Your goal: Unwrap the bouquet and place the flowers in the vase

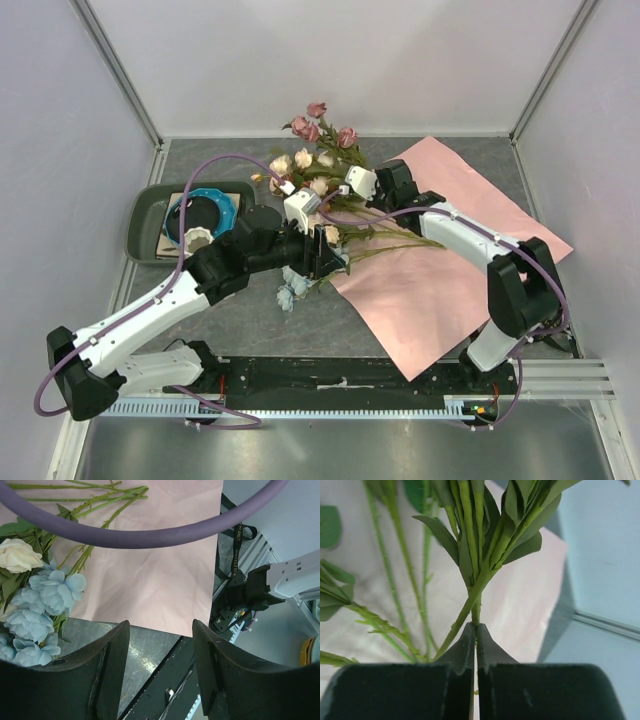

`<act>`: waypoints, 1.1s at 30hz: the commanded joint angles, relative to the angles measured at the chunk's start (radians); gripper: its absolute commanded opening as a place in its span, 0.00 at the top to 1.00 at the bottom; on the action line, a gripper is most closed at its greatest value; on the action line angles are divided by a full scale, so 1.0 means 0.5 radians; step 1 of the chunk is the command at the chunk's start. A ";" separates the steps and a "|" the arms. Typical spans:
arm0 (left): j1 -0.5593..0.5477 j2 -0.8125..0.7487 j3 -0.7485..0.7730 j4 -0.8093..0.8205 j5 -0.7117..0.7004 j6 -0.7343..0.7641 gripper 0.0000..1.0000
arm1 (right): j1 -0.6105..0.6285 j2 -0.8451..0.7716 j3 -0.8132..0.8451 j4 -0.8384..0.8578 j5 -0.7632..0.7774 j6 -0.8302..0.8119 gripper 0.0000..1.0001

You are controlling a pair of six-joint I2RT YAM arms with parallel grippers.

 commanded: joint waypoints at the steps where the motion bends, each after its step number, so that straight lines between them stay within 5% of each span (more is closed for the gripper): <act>1: 0.009 -0.065 0.079 0.035 0.010 0.048 0.40 | 0.022 -0.127 -0.108 0.152 0.329 -0.140 1.00; 6: 0.009 -0.105 0.057 0.026 -0.033 0.036 0.40 | 0.077 -0.268 -0.201 0.128 0.402 -0.155 1.00; 13: 0.012 -0.142 0.048 0.026 -0.076 0.045 0.41 | 0.160 -0.407 -0.611 0.544 0.264 -0.376 1.00; 16: 0.009 -0.157 0.026 0.032 -0.088 0.042 0.40 | 0.184 -0.208 -0.575 0.651 0.673 -0.410 1.00; 19: 0.009 -0.184 0.005 0.032 -0.091 0.039 0.41 | 0.206 -0.290 -0.712 0.943 0.692 -0.483 1.00; 23: 0.009 -0.215 -0.023 0.038 -0.125 0.036 0.41 | 0.053 -0.309 -0.459 0.344 -0.001 -0.082 1.00; 26: 0.012 -0.212 -0.026 0.041 -0.094 0.030 0.41 | 0.052 -0.161 -0.388 0.196 0.026 -0.033 0.99; 30: 0.009 -0.237 -0.041 0.038 -0.076 0.030 0.41 | 0.022 -0.112 -0.357 0.064 -0.011 0.096 0.67; 33: 0.009 -0.252 -0.063 0.035 -0.091 0.039 0.41 | 0.016 -0.106 -0.287 -0.068 -0.027 0.200 0.53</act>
